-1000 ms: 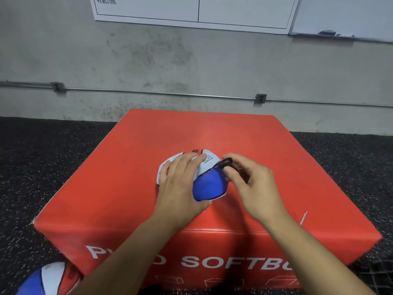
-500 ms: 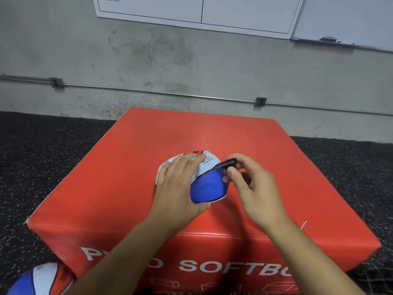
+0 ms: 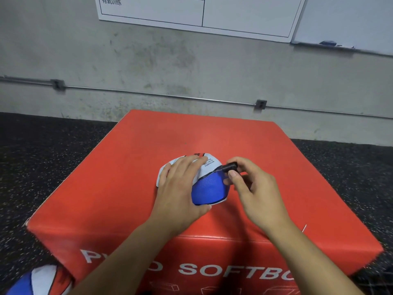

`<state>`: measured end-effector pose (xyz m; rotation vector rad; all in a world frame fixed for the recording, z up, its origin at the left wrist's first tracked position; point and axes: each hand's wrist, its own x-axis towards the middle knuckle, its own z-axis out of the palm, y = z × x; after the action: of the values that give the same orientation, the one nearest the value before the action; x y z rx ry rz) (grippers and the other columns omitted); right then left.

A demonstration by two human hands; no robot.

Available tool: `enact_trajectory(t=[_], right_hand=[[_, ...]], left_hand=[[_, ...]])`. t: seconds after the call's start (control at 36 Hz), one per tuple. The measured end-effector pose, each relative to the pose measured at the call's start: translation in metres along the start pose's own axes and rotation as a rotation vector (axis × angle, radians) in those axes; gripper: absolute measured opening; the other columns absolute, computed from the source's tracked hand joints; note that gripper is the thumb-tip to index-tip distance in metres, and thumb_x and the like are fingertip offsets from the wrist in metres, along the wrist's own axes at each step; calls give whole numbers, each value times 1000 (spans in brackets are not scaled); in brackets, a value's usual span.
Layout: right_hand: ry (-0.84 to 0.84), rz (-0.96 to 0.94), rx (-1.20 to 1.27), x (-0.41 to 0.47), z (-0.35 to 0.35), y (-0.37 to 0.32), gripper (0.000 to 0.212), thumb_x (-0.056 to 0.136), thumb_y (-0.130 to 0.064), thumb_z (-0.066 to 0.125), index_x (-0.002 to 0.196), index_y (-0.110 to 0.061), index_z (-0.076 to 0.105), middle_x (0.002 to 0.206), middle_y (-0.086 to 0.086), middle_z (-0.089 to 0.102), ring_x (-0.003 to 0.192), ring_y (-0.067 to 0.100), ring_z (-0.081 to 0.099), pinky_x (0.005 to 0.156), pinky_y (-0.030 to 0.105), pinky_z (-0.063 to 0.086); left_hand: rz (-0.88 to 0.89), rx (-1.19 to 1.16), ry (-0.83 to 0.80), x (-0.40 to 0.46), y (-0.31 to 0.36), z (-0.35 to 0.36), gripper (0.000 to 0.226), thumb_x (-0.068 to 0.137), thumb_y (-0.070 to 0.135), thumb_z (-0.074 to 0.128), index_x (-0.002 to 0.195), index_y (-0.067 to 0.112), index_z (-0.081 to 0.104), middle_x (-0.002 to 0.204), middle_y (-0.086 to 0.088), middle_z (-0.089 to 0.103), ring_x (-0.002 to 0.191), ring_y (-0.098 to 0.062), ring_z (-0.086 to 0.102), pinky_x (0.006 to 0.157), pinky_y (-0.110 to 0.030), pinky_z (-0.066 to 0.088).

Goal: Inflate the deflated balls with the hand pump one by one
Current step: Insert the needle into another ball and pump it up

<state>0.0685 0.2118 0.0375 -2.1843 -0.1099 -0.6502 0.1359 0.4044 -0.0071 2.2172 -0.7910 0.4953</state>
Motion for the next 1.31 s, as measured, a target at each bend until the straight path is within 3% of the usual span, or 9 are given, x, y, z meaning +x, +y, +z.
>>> enact_trajectory(t=[0.11,0.31,0.56,1.14,1.31], right_hand=[[-3,-26,-44,1,-1,-1,24,104,-13,59,111,-35,65,94,-15,74,87,4,75,83,43,58],[28,-25,-102,2,2,0,21,105,-16,57,111,-35,64,93,-18,74,87,2,75,83,46,58],[-20,-31,-112,3,-1,0,21,104,-17,57,111,-36,63,94,-18,74,91,4,75,83,47,57],[-16,-75,-316,4,3,-3,16,100,-19,62,105,-34,65,87,-18,69,80,8,66,76,38,53],[-44,-45,-304,9,12,1,19,99,-19,62,109,-34,65,94,-18,71,89,13,69,80,41,56]], left_hand=[[1,1,7,1,1,1,99,57,47,81,148,39,43,152,20,43,144,-8,39,122,-41,24],[-3,11,6,1,2,2,99,56,48,79,147,38,42,152,18,44,144,-11,40,122,-49,26],[-10,-17,-1,1,1,-1,99,57,51,76,149,41,41,152,23,41,145,-8,37,122,-33,17],[46,54,31,0,2,10,95,62,49,77,150,32,44,151,12,47,144,-15,42,119,-53,29],[31,57,22,-1,-2,11,97,63,51,80,150,37,40,152,14,45,146,-16,40,119,-54,30]])
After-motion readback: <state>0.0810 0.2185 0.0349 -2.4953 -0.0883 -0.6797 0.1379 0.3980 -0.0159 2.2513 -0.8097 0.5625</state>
